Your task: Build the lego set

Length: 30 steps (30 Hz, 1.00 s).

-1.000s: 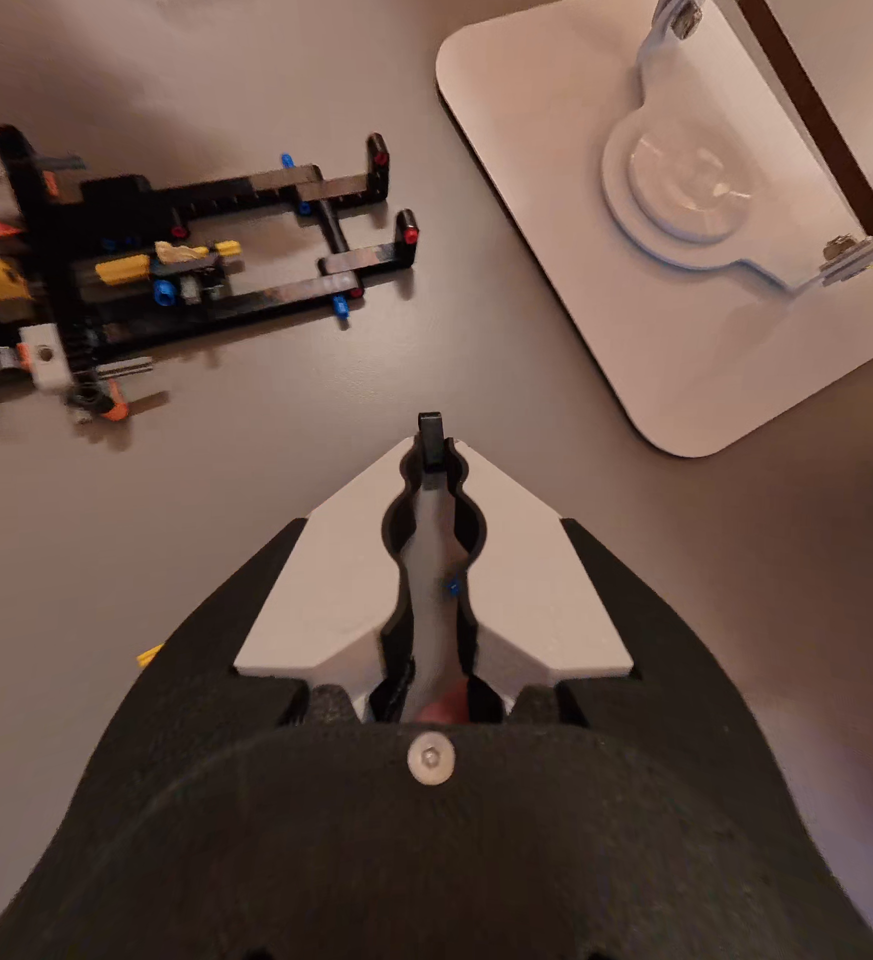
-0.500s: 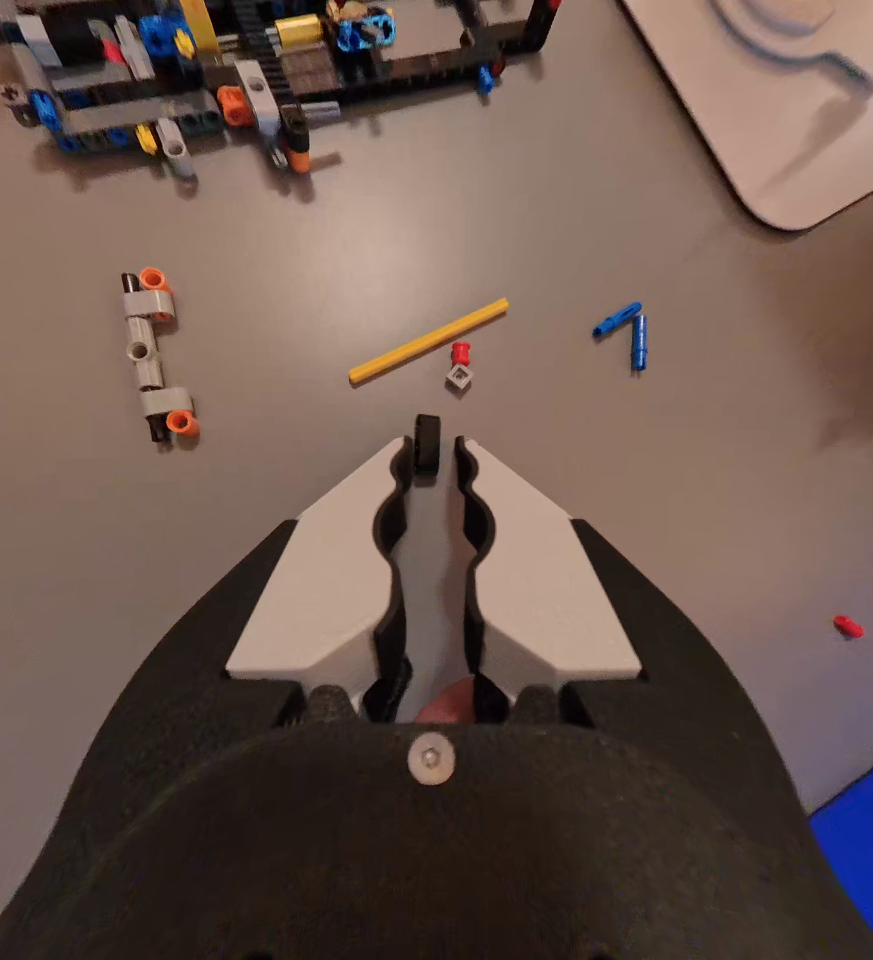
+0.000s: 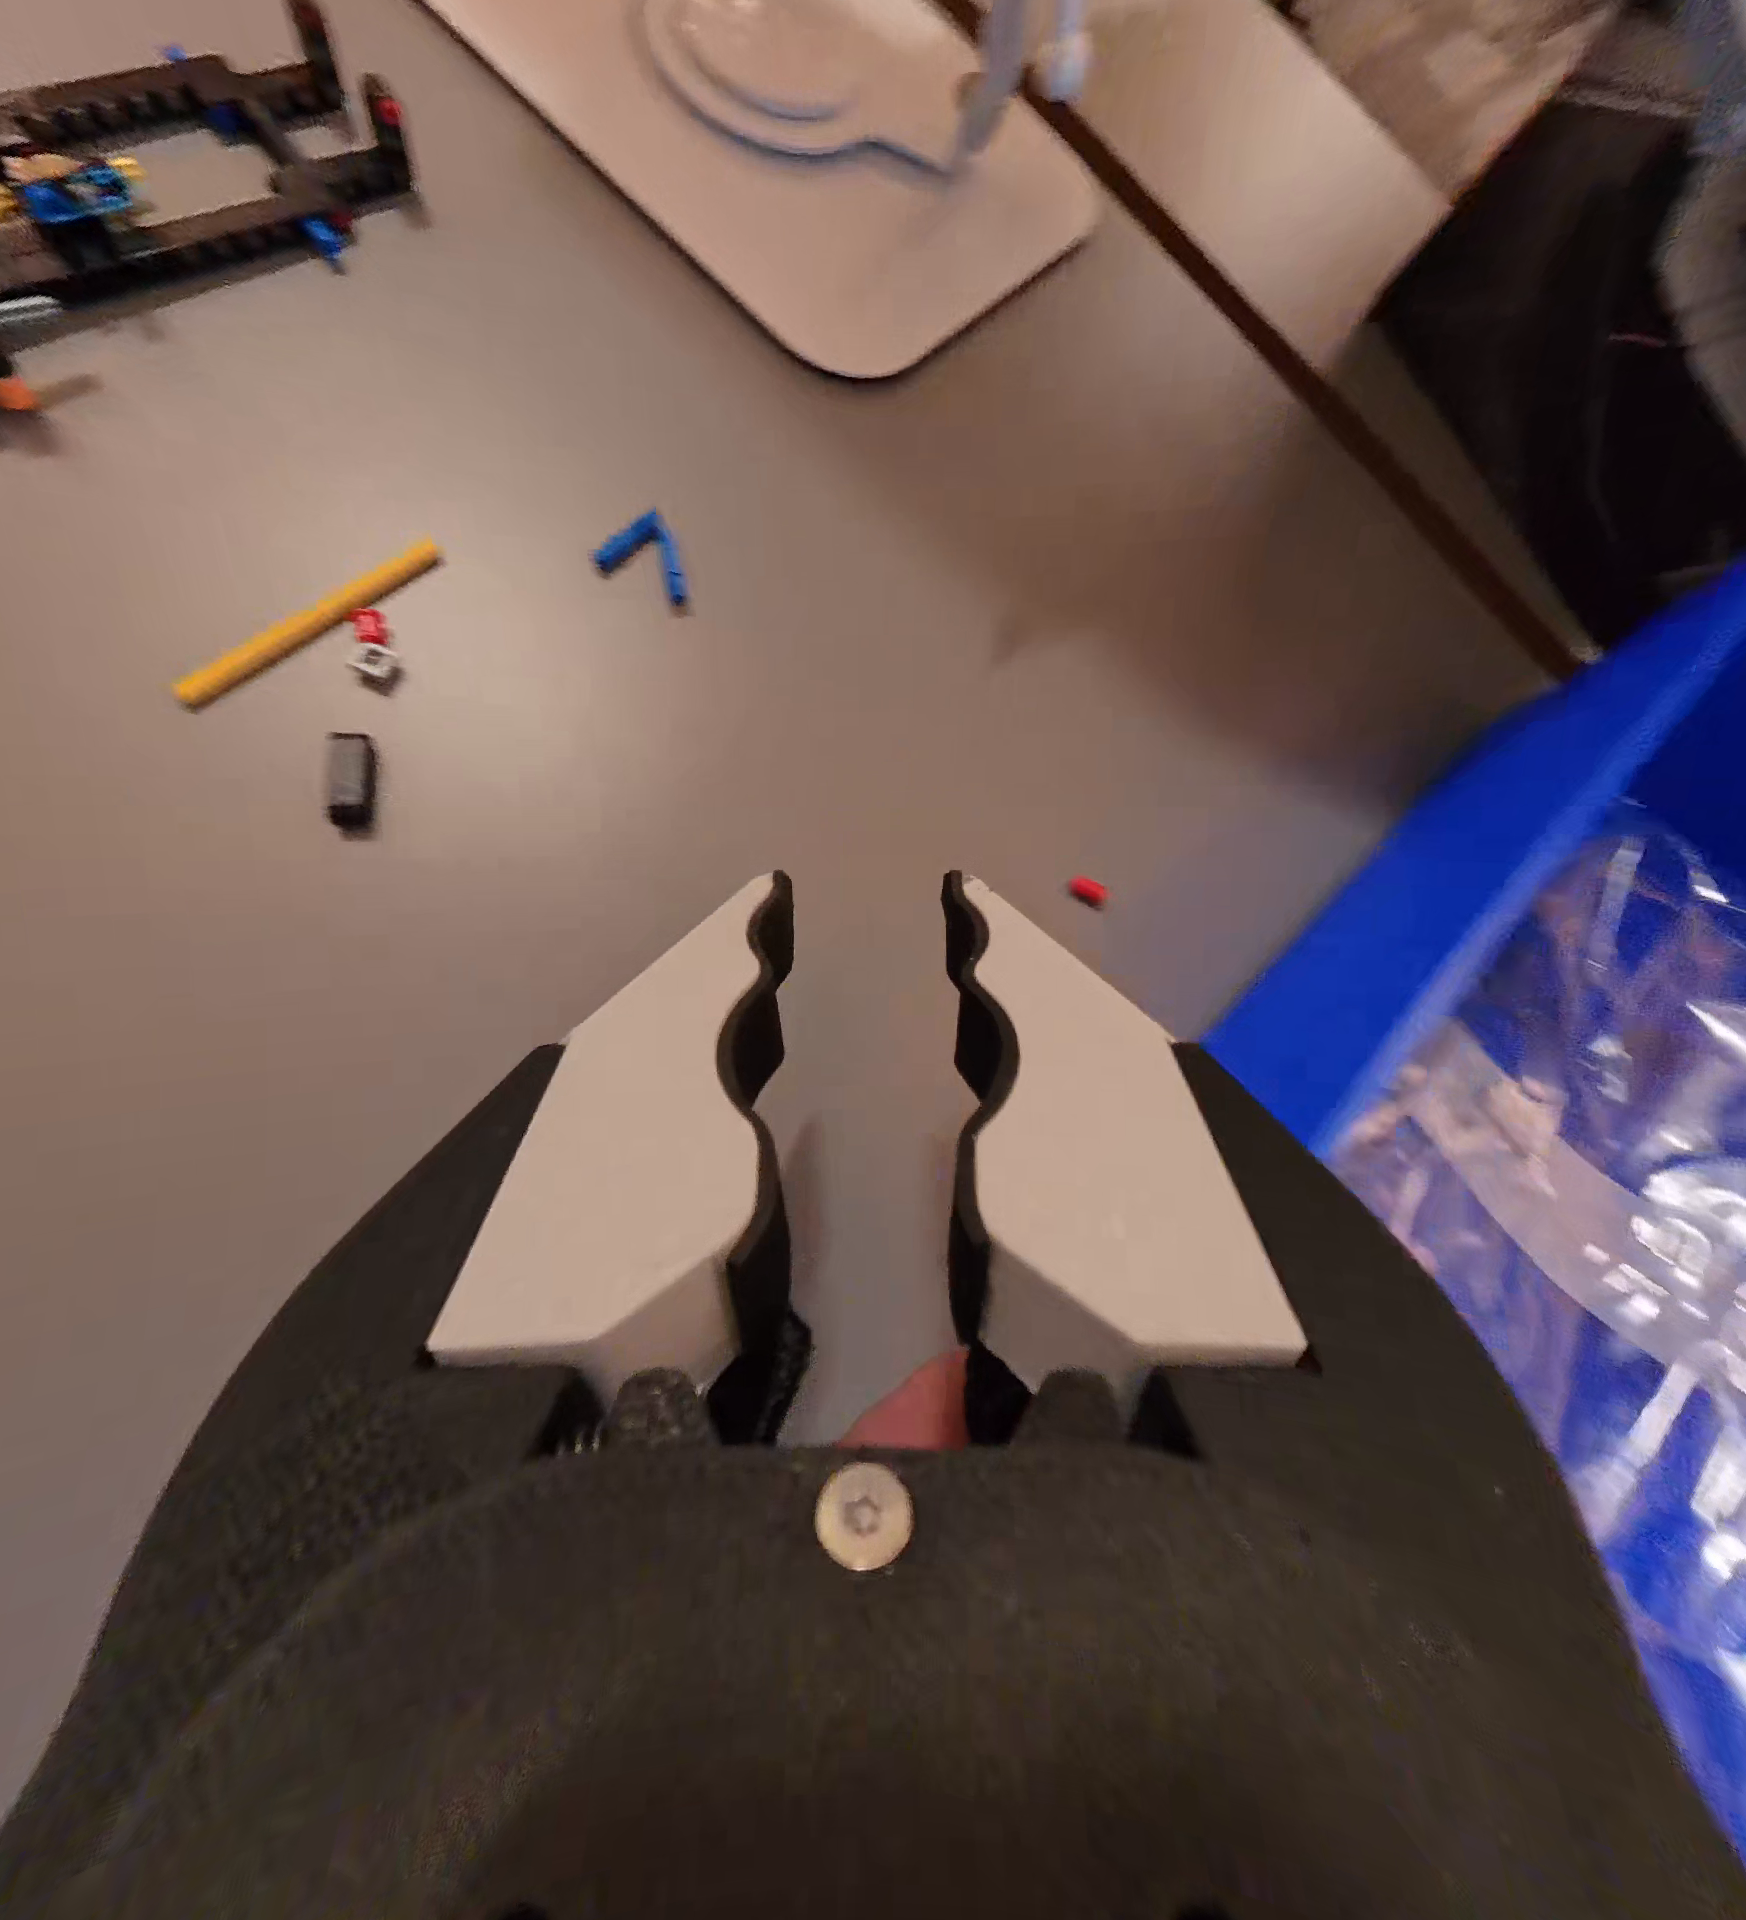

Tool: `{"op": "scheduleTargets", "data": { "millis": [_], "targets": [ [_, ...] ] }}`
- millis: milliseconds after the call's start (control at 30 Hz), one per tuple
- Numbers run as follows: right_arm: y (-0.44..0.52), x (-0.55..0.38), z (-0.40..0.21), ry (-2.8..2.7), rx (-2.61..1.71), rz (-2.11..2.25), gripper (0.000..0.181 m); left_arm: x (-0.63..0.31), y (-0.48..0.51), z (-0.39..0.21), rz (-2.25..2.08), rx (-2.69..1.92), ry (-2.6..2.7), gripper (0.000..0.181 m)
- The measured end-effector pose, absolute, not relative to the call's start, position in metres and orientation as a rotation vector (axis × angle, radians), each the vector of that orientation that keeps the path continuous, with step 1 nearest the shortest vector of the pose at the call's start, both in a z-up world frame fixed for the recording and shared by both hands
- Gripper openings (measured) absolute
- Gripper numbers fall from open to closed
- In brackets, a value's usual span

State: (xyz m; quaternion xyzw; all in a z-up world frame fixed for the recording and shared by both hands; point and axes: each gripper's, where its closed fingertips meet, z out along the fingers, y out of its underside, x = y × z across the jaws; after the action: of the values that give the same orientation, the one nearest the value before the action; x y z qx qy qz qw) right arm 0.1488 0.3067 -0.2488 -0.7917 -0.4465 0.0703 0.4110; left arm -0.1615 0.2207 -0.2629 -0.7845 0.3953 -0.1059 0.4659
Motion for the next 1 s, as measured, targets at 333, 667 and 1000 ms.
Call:
{"op": "scheduleTargets", "data": {
  "millis": [333,667,1000],
  "targets": [
    [0.27,0.154,-0.231,-1.194,-1.891,0.251,0.03,-0.162,0.187,-0.286,-0.31,-2.026,0.99,0.081],
    [0.163,0.014,-0.29,-1.637,-1.729,0.566,0.032,-0.152,0.188,-0.295,-0.257,-2.023,1.046,0.078],
    [0.159,-0.014,-0.314,-1.755,-1.742,0.517,0.012,-0.174,0.194,-0.288,-0.181,-2.018,1.003,0.076]
  ]
}}
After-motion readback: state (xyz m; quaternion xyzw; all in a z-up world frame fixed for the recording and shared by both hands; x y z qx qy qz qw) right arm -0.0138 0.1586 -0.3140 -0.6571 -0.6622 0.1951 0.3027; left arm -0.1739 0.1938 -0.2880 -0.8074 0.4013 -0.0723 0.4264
